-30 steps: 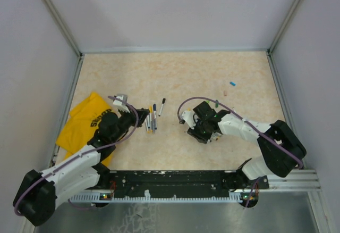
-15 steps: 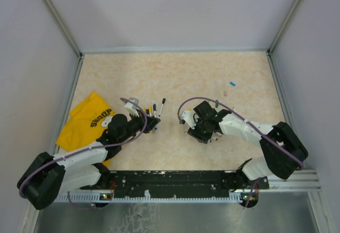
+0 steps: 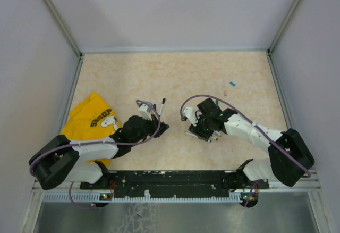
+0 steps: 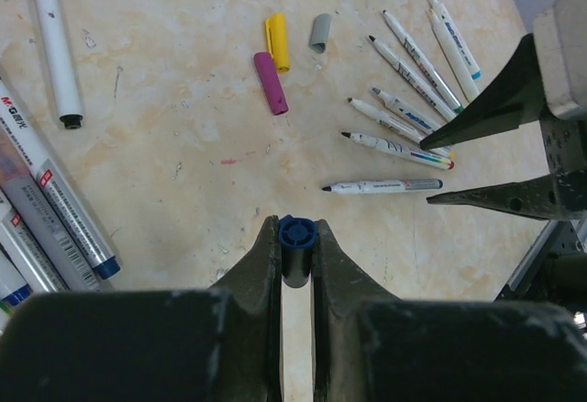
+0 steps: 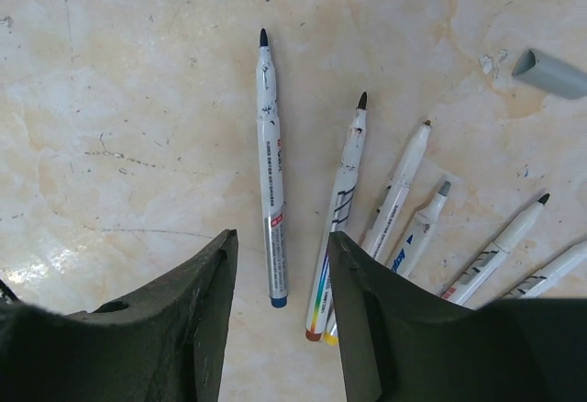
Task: Open the pen caps
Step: Place the pen cap at the center of the board.
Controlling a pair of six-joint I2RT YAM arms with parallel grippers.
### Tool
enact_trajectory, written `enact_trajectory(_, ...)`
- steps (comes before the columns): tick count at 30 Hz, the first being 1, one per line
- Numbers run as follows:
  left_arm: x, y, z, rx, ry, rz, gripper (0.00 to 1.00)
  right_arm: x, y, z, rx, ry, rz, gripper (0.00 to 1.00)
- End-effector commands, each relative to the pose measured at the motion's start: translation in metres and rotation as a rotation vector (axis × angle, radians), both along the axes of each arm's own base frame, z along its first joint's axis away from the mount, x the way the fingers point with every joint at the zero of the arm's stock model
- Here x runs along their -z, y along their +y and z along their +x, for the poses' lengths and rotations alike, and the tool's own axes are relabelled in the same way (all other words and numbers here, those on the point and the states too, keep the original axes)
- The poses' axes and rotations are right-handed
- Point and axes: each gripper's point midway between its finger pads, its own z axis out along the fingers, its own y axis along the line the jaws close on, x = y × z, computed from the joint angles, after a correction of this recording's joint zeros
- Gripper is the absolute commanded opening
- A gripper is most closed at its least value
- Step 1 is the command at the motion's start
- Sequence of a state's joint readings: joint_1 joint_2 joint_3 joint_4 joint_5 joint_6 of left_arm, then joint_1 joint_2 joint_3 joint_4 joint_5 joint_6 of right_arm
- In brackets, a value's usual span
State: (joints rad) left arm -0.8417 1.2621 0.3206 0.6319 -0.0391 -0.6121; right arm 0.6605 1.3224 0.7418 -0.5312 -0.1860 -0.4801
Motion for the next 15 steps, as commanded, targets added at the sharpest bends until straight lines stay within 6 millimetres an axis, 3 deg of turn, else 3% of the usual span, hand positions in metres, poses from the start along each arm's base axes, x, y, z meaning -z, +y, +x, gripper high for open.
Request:
enact_trajectory(1,-0.013,-0.012,0.012,-0.039,-0.013,-0.034,0.0,-0.031,0.009,0.017,-0.006,-0.084,0.072,0.45)
enact_trajectory(15,0.021,-0.025,0.021,-0.071,0.11,0.091,0.0,-0.036,0.003,0.024,0.02,-0.108,0.08,0.45)
